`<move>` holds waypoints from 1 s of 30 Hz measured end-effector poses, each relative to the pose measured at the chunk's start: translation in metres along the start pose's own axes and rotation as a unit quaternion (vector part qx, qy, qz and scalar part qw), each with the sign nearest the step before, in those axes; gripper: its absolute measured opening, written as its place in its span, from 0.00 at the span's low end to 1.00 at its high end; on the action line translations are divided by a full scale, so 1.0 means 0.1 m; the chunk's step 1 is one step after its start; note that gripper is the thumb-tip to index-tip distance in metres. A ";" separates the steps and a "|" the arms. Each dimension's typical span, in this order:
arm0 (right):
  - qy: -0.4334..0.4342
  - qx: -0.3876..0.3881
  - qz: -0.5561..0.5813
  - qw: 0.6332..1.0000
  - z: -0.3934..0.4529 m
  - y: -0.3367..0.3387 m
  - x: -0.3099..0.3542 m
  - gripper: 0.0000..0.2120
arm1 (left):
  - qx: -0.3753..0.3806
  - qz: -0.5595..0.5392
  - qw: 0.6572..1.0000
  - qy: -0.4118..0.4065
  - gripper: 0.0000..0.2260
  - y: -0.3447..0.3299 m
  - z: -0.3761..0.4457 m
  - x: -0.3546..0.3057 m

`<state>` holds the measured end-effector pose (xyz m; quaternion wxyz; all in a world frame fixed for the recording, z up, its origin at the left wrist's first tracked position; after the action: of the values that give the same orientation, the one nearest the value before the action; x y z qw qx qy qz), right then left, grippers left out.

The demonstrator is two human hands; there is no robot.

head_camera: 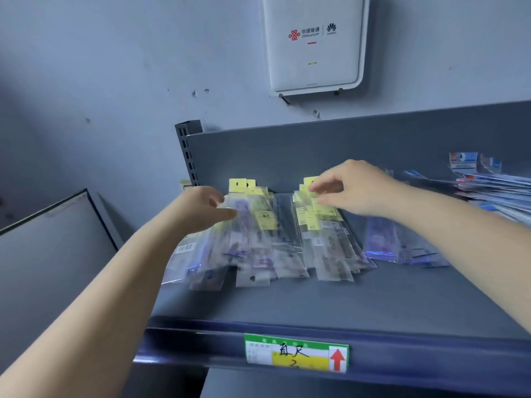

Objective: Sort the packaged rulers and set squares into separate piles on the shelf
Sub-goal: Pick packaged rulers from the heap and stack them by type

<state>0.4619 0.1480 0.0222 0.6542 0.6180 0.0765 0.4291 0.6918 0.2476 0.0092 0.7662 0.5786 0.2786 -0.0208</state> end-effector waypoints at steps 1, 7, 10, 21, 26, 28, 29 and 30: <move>0.001 0.023 0.010 1.000 0.03 -0.07 0.10 0.14 | 0.008 0.005 1.000 0.010 0.22 0.01 -0.02 0.07; 0.002 0.160 -0.031 0.987 0.16 -0.47 0.54 0.29 | 0.104 0.069 0.992 0.030 0.26 -0.03 -0.10 0.37; 0.000 0.164 -0.069 0.984 0.21 -0.59 0.66 0.29 | 0.112 0.101 0.989 0.015 0.23 -0.03 -0.08 0.43; -0.072 0.107 0.132 0.983 0.33 -0.85 0.87 0.21 | 0.036 -0.045 0.998 0.019 0.22 0.06 -0.02 0.72; -0.146 0.066 0.201 0.966 0.40 -0.86 0.82 0.24 | -0.001 -0.106 0.994 0.020 0.18 0.05 0.01 0.71; -0.171 0.056 0.233 0.956 0.44 -0.87 0.82 0.31 | -0.013 -0.140 0.990 0.006 0.16 0.05 0.01 0.63; -0.182 0.051 0.245 0.951 0.45 -0.88 0.81 0.34 | -0.011 -0.150 0.989 -0.006 0.16 0.05 0.01 0.58; -0.192 0.050 0.253 0.947 0.46 -0.88 0.81 0.36 | -0.002 -0.150 0.989 -0.018 0.15 0.05 0.02 0.53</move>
<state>0.5822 0.1789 -0.0097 0.4950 0.7195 -0.1877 0.4494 0.7389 0.2630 -0.0103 0.7604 0.5282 0.3487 -0.1453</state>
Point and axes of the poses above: each hand's wrist, its own z-axis towards the middle knuckle, its own y-axis out of the back of the hand, x = y × z, the point moved 1 cm from there along z, towards the middle knuckle, and after that the axes turned 4 degrees about -y, right-handed, at the moved point
